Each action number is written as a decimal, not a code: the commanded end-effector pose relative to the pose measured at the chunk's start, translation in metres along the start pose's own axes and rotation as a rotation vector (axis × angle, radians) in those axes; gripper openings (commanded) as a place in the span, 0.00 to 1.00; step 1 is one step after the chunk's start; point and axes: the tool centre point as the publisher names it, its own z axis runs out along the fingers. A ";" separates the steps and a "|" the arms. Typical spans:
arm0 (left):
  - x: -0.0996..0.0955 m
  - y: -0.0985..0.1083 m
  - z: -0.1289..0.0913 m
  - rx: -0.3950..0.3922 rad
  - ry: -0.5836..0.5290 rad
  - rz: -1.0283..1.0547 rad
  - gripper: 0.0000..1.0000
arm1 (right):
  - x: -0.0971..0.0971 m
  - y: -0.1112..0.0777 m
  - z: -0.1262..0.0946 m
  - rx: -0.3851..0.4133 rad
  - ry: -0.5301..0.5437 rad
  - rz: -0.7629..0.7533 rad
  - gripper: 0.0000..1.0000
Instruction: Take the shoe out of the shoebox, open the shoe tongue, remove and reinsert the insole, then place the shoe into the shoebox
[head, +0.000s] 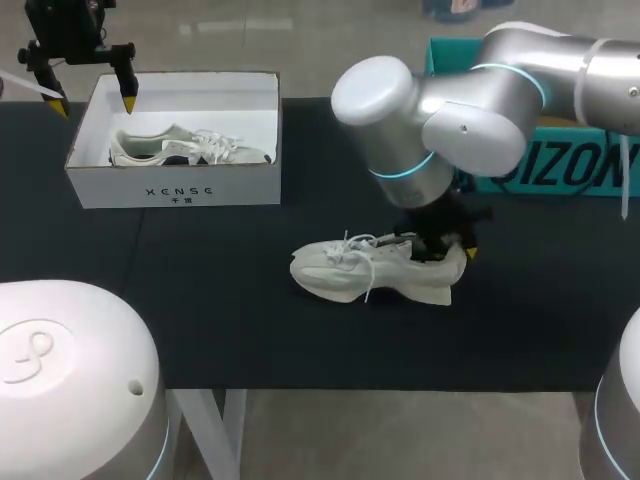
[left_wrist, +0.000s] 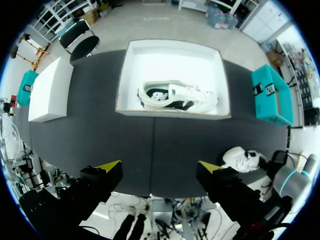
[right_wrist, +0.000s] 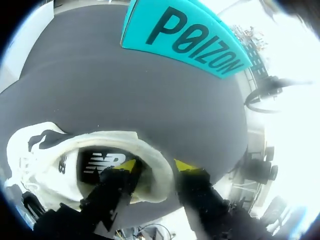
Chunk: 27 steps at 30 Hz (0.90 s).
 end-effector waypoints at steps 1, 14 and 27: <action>0.000 0.001 0.000 0.001 -0.002 -0.001 1.00 | -0.014 -0.003 -0.026 -0.011 0.046 -0.028 1.00; 0.000 0.001 0.000 0.001 -0.002 -0.001 1.00 | -0.049 -0.014 -0.117 -0.620 0.618 -1.285 1.00; 0.000 0.001 0.000 0.001 -0.002 -0.001 1.00 | -0.049 -0.014 -0.117 -0.620 0.618 -1.285 1.00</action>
